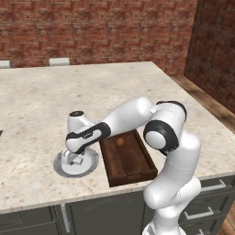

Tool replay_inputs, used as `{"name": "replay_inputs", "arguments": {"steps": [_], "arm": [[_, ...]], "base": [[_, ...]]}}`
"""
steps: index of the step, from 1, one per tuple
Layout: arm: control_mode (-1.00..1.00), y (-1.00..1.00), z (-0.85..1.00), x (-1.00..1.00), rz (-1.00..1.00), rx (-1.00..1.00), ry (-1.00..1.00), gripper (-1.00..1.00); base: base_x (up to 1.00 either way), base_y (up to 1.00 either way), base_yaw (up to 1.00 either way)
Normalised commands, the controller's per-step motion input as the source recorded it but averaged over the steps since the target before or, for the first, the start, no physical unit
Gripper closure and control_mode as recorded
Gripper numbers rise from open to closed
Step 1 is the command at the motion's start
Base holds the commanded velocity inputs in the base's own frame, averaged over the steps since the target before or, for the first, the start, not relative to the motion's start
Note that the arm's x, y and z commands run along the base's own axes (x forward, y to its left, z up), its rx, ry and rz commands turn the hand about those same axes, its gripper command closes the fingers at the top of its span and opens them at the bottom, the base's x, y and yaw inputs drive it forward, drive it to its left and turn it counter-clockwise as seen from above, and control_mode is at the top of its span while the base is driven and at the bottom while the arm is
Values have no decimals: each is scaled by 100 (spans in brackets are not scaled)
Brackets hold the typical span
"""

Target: Move the dessert items from the plates to the tray.

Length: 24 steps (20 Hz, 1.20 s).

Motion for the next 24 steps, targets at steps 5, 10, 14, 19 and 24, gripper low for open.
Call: {"name": "replay_inputs", "arguments": {"steps": [5,10,14,19,24], "arm": [[-100,0,0,3,0,0,0,-100],[-100,0,-1,13,0,0,0,-100],[-100,0,-20,17,0,-1,0,-100],[-100,0,-6,1,0,0,0,-100],[-100,0,-14,0,0,0,0,-100]], "base": [[0,0,0],[0,0,0],[0,0,0],[0,0,0],[0,0,0]]}}
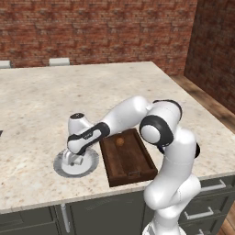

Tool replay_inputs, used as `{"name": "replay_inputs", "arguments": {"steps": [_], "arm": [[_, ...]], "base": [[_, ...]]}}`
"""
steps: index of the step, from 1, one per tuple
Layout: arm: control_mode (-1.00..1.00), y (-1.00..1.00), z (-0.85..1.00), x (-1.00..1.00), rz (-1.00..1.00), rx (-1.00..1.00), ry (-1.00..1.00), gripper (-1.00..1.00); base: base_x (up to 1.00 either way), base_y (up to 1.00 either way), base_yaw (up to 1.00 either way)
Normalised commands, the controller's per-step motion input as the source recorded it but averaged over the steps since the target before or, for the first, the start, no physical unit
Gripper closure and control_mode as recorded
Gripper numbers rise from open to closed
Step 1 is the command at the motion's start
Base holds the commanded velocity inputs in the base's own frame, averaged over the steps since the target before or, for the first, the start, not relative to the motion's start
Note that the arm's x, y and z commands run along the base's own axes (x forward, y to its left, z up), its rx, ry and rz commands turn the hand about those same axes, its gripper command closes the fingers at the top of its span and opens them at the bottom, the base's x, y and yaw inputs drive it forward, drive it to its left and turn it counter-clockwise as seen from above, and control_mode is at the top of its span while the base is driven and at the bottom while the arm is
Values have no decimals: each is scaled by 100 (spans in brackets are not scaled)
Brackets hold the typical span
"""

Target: Move the dessert items from the plates to the tray.

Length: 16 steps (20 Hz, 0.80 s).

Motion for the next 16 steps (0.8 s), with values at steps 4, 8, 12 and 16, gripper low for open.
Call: {"name": "replay_inputs", "arguments": {"steps": [4,8,12,16], "arm": [[-100,0,-23,0,0,0,0,-100],[-100,3,-10,0,0,0,0,-100],[-100,1,0,0,0,0,0,-100],[-100,0,0,0,0,0,0,100]], "base": [[0,0,0],[0,0,0],[0,0,0],[0,0,0]]}}
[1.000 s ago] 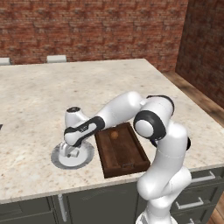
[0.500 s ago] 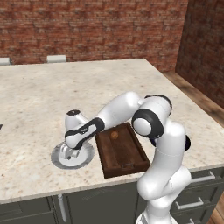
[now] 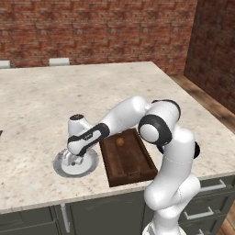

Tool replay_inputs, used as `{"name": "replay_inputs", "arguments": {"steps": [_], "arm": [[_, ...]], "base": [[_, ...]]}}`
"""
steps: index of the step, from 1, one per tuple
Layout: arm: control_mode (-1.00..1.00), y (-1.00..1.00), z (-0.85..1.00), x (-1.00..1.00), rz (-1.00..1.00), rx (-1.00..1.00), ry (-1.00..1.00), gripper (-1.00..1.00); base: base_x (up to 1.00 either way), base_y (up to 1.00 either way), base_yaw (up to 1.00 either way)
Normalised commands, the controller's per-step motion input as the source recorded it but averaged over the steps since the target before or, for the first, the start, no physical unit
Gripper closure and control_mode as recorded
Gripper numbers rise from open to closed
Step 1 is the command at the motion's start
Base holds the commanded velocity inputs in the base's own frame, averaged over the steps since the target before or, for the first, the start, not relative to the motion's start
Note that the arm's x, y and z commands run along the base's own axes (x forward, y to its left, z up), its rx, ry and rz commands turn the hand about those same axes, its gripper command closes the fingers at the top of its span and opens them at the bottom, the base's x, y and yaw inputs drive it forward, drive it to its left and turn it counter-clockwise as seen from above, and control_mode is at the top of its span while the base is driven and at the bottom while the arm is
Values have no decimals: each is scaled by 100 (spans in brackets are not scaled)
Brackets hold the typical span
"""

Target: Move the dessert items from the plates to the tray.

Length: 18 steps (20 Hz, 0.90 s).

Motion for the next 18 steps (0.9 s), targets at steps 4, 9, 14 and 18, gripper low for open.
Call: {"name": "replay_inputs", "arguments": {"steps": [4,9,14,18], "arm": [[-100,0,0,0,0,0,0,100],[-100,0,0,0,0,0,0,100],[-100,-3,25,0,0,0,5,100],[-100,-18,59,-4,-1,0,4,100]], "base": [[0,0,0],[0,0,0],[0,0,0],[0,0,0]]}}
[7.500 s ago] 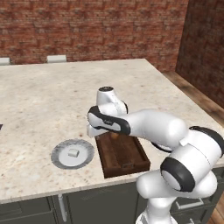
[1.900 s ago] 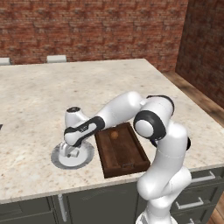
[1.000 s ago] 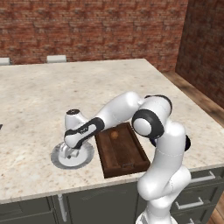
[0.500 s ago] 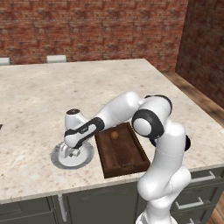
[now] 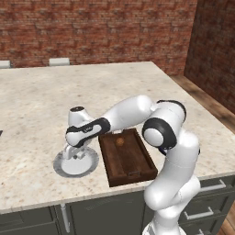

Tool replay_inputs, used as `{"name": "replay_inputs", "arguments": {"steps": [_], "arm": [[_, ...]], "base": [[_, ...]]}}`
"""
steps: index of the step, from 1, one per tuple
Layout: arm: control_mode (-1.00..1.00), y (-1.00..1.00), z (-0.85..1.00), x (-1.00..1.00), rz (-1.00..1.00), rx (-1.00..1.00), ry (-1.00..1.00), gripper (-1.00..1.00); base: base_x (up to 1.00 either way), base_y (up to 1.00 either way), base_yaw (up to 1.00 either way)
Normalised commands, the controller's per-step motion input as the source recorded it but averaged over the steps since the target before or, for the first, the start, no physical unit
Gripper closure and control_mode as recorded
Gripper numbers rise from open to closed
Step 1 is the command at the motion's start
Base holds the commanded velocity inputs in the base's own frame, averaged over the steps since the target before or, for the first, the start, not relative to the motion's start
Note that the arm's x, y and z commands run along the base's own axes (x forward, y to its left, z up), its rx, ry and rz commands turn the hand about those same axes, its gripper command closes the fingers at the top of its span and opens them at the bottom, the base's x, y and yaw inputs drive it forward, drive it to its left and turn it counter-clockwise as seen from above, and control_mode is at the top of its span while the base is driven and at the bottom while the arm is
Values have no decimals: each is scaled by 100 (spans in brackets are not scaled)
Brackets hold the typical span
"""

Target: Move the dessert items from the plates to the tray.

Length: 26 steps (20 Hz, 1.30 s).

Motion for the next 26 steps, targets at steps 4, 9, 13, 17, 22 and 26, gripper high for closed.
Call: {"name": "replay_inputs", "arguments": {"steps": [4,9,13,17,22,26], "arm": [[-100,-25,58,-9,-1,0,1,100],[-100,-51,44,-22,-3,0,1,100],[-100,-73,22,-10,-9,0,5,100],[-100,-84,2,-1,-16,0,9,100],[-100,-89,0,0,-20,0,10,100],[-100,-91,0,0,-17,0,19,100]], "base": [[0,0,0],[0,0,0],[0,0,0],[0,0,0],[0,0,0],[0,0,0]]}}
